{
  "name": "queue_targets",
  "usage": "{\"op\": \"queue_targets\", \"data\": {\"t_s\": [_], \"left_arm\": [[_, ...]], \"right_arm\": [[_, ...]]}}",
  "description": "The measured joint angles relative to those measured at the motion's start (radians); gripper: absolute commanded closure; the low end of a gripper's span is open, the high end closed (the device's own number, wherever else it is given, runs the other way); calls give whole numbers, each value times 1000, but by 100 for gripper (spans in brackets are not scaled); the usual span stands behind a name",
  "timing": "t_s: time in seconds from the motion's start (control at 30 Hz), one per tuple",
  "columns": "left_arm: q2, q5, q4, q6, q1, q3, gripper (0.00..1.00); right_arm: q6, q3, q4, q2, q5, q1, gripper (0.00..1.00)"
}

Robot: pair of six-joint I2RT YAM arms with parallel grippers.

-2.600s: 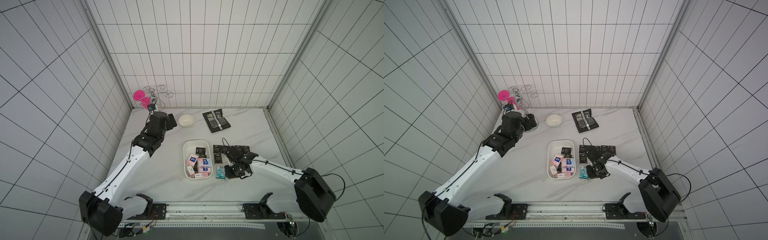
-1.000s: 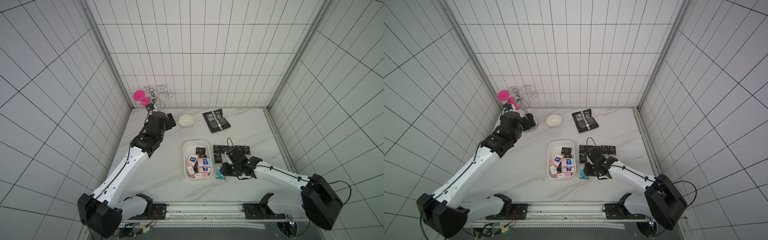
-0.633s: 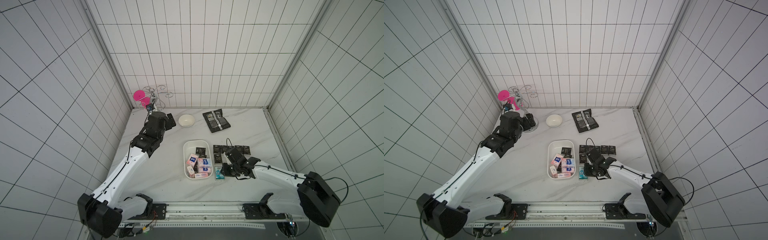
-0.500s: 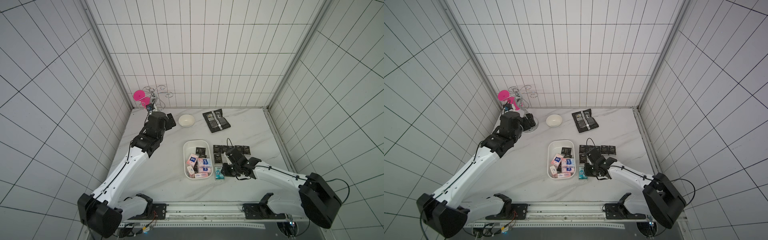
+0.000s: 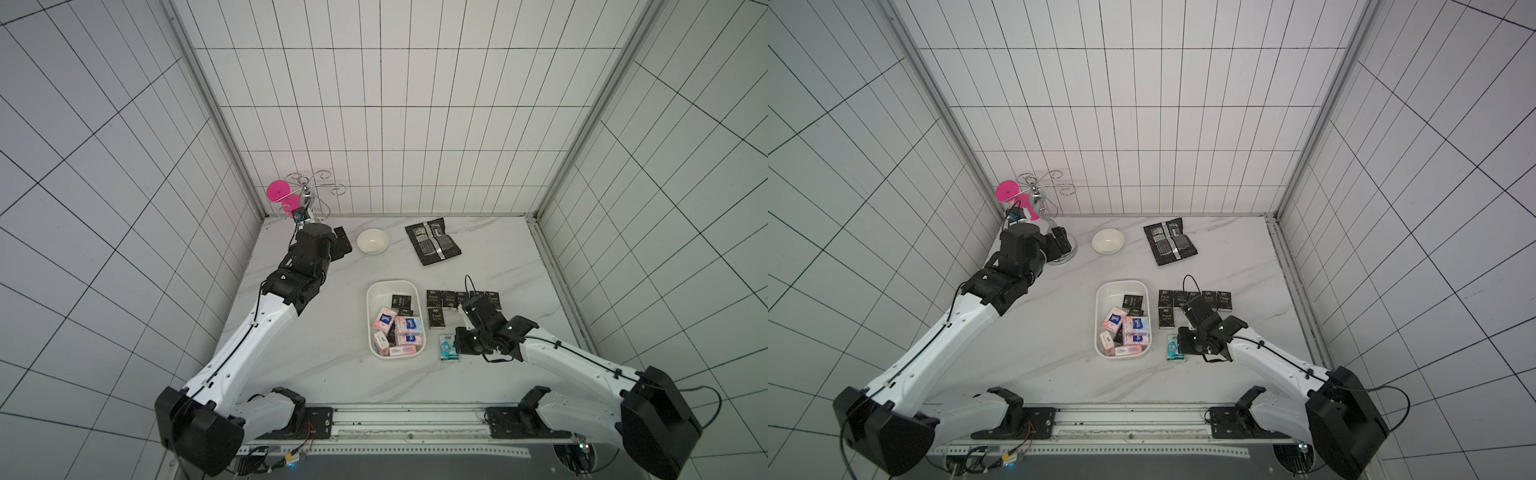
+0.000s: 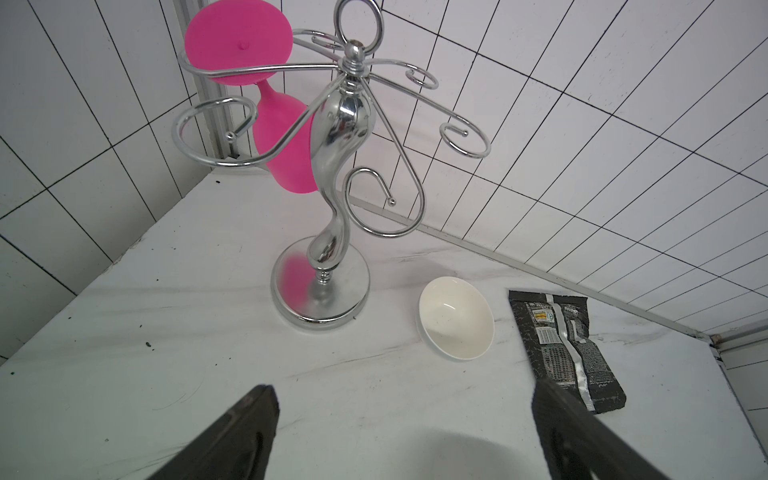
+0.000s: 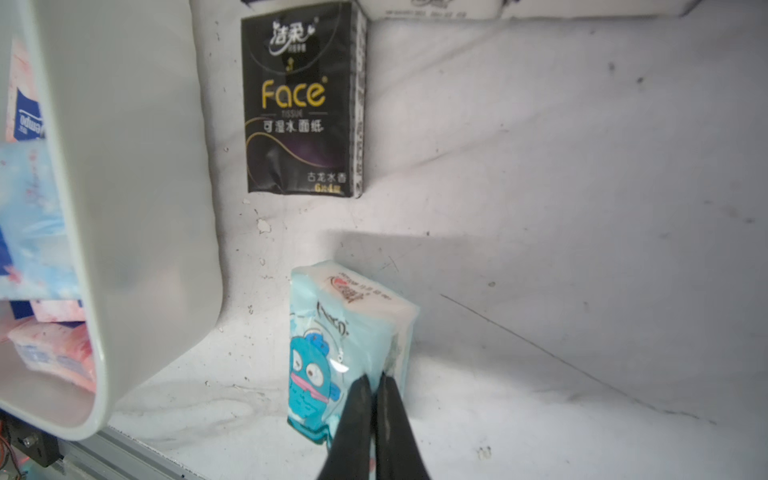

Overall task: Take the pocket tissues out of the storage box
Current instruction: Move the pocket tissues to the center of the board.

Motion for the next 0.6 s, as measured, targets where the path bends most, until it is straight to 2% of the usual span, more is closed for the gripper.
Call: {"op": "queue_targets", "data": {"t_s": [0.23,0.6], "left_arm": [[0,4,0,0,-2,5,1],[0,3,-1,2,-24,19,1]], "right_arm": [[-57,0,-28,18,26,-92,95],[-164,104,56,233,33,-157,96]]}}
